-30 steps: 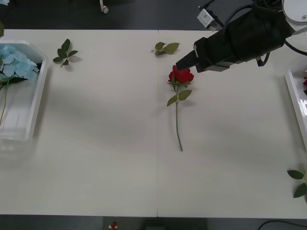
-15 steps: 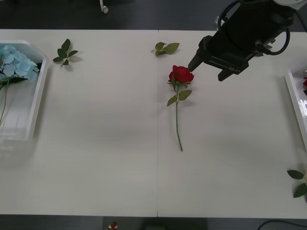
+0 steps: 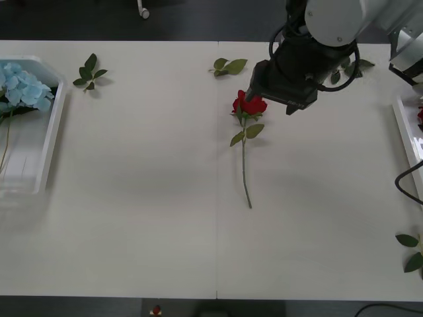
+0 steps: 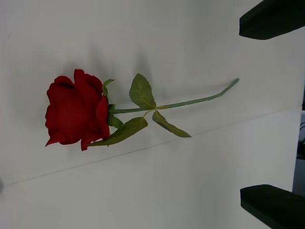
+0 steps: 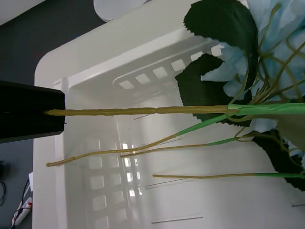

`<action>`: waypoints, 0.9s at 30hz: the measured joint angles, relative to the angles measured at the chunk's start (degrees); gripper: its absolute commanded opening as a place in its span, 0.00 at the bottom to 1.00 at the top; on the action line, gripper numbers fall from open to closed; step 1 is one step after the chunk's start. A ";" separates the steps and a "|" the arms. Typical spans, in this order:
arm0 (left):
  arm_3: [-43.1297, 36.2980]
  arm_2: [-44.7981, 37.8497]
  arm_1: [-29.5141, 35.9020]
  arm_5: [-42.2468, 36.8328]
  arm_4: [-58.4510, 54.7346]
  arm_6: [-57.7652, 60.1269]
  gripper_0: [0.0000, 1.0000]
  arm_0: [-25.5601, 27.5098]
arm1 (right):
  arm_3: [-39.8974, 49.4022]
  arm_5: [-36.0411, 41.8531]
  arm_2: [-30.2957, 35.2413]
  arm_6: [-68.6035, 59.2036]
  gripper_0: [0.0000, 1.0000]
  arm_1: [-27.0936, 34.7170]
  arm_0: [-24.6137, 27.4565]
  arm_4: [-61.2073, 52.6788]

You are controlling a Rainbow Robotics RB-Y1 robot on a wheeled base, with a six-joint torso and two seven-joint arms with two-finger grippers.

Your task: Put the red flowers into the right box and the blue flowers into the left box

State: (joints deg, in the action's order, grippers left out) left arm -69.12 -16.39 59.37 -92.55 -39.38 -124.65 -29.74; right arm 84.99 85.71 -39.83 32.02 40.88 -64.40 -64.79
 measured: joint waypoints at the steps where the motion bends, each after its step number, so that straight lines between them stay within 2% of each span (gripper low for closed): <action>1: 0.06 0.37 -0.41 0.01 0.30 0.01 0.00 0.00 | -0.66 -1.17 -1.04 0.00 0.89 -0.64 0.00 0.80; 6: 2.76 3.20 -2.67 3.65 0.66 0.05 0.00 0.00 | -5.20 -4.57 -5.28 2.48 0.89 -3.63 0.00 3.02; 13: 6.79 10.92 -3.93 11.74 0.66 0.18 0.00 0.00 | -11.97 -6.12 -4.90 12.74 0.89 -7.37 0.00 3.76; 14: 6.92 11.36 -4.07 12.00 0.66 0.20 0.10 0.00 | -12.56 -6.12 -4.89 13.16 0.89 -7.84 0.00 4.27; 15: 6.93 11.49 -4.24 12.07 0.66 0.22 0.56 0.00 | -13.20 -6.12 -4.89 13.93 0.89 -8.30 0.00 4.64; 16: 6.93 11.41 -4.43 12.07 0.66 0.24 0.89 0.00 | -13.85 -6.12 -4.89 14.65 0.89 -8.71 0.00 4.76; 17: 6.93 11.22 -4.59 12.08 0.66 0.25 1.00 0.00 | -14.50 -6.12 -4.89 15.55 0.89 -9.09 0.00 4.77; 22: 6.93 9.81 -4.75 13.39 0.66 0.27 1.00 0.00 | -16.66 -6.13 -5.33 19.55 0.89 -10.07 0.00 4.77; 27: 6.93 8.98 -4.75 13.39 0.64 0.27 1.00 0.00 | -16.81 -8.89 -9.23 19.55 0.89 -10.09 0.01 6.11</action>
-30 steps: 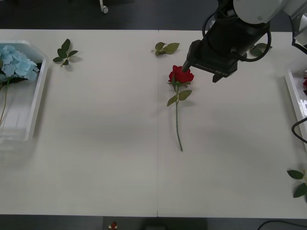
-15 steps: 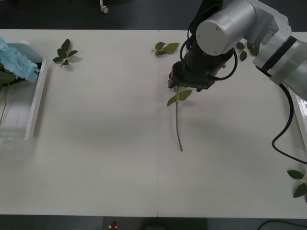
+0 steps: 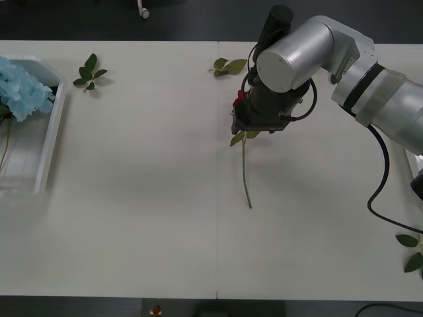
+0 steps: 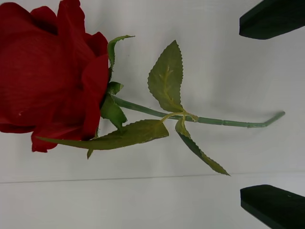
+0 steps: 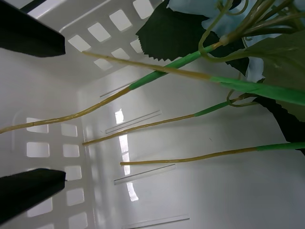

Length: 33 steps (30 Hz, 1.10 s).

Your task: Put the red flowers into the right box and the blue flowers into the left box

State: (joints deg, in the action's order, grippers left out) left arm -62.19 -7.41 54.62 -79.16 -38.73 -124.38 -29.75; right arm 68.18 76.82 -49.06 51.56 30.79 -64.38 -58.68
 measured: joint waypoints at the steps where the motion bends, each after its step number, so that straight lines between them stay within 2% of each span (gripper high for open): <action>1: 0.00 -0.19 0.00 0.00 -0.01 0.00 1.00 0.00 | -0.04 -0.76 -1.10 0.00 0.89 -0.01 0.02 0.29; 7: -0.44 -4.79 0.00 -2.49 -0.10 0.00 1.00 0.00 | -0.74 -3.12 -3.66 0.00 0.89 -1.24 1.70 3.17; 14: -3.14 -15.43 0.00 -15.51 -1.69 -0.01 1.00 -0.38 | -3.17 -5.62 -3.30 0.00 0.89 -4.35 3.74 5.45; 19: -3.24 -18.67 0.00 -22.02 -4.44 -0.02 1.00 -3.17 | -4.74 -7.92 -3.30 0.02 0.88 -5.76 4.62 6.00; 24: -3.25 -19.36 0.02 -23.72 -10.44 -4.45 1.00 -5.88 | -5.85 -9.49 -3.30 0.06 0.89 -6.33 5.09 6.66; 28: -3.25 -19.36 0.16 -23.72 -16.07 -14.86 1.00 -7.38 | -6.85 -10.58 -3.30 1.40 0.83 -6.33 5.11 6.84; 33: -3.26 -19.36 1.23 -23.72 -25.20 -16.97 1.00 -8.02 | -7.20 -11.35 -3.30 2.93 0.79 -6.33 5.11 6.84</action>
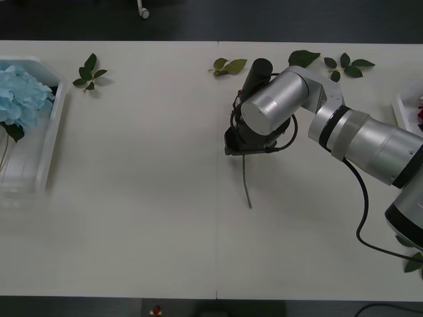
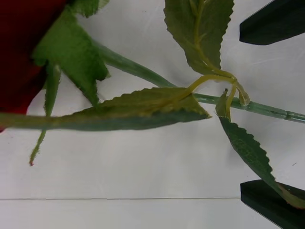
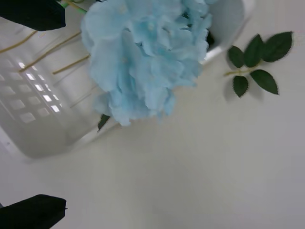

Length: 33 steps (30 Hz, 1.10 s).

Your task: Put the red flowers into the right box and the blue flowers into the left box

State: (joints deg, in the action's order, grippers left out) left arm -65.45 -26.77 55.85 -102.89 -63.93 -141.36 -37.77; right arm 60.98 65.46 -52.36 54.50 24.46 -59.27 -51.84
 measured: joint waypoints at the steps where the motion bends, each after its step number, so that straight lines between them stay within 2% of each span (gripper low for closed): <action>1: 0.00 0.00 0.23 0.00 -2.20 -2.21 1.00 0.00 | -0.04 -0.45 0.00 0.00 0.76 0.00 0.00 0.00; 5: 0.00 0.02 0.77 0.00 -11.27 -16.97 1.00 0.00 | -0.12 -0.61 0.00 0.04 0.67 0.00 0.00 -0.01; 9: -0.01 1.75 0.77 -0.70 -21.16 -15.55 1.00 0.00 | -0.21 -0.66 0.00 0.12 0.64 0.00 0.01 -0.02; 14: -0.01 10.27 0.79 -1.82 -32.19 -15.10 1.00 0.00 | -0.29 -1.43 0.00 0.19 0.61 0.00 0.12 -0.04; 21: -0.21 23.13 0.80 -0.59 -44.09 -15.10 1.00 0.00 | -0.53 -1.42 0.00 0.41 0.38 0.00 0.23 -0.05; 33: -7.80 39.46 0.80 15.18 -53.42 -15.10 1.00 0.00 | -0.67 -1.42 0.00 4.03 0.04 -0.01 1.74 -0.04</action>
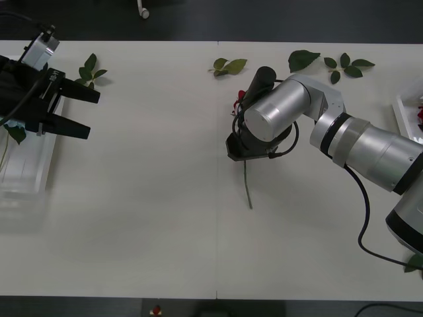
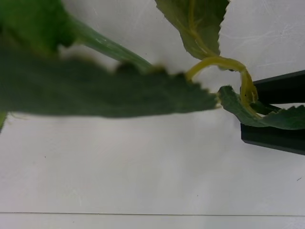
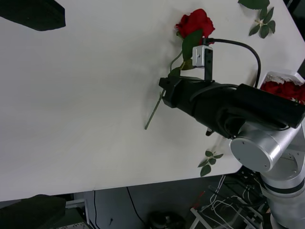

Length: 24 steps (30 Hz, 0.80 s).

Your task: Put the red flowers into the right box and the blue flowers into the left box

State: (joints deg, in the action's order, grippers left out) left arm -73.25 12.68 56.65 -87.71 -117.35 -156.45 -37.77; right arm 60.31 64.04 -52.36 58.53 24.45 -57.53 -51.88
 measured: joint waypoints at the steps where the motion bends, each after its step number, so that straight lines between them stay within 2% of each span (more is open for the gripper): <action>1: -0.43 0.44 0.00 0.71 0.02 0.00 1.00 0.00 | 0.00 0.00 0.00 0.00 0.03 0.00 0.00 0.00; 11: -2.58 0.62 0.00 2.56 1.54 0.00 1.00 0.00 | -0.05 0.00 0.00 0.06 0.01 0.20 0.00 -0.90; 14: -2.58 0.62 0.00 2.56 1.54 0.00 1.00 0.00 | 1.54 0.00 0.00 0.74 0.01 1.91 0.00 -3.06; 18: -2.58 0.62 0.01 2.56 1.54 0.00 1.00 0.00 | 7.77 1.47 0.00 2.49 0.01 8.37 -0.02 -7.46; 24: -2.58 0.62 0.01 2.56 1.54 0.00 1.00 0.00 | 18.80 3.63 0.00 3.04 0.01 22.82 -0.57 -13.98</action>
State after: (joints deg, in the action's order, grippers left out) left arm -75.84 13.30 56.66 -85.15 -115.81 -156.45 -37.77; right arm 79.11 67.67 -52.36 61.57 47.27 -58.10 -65.86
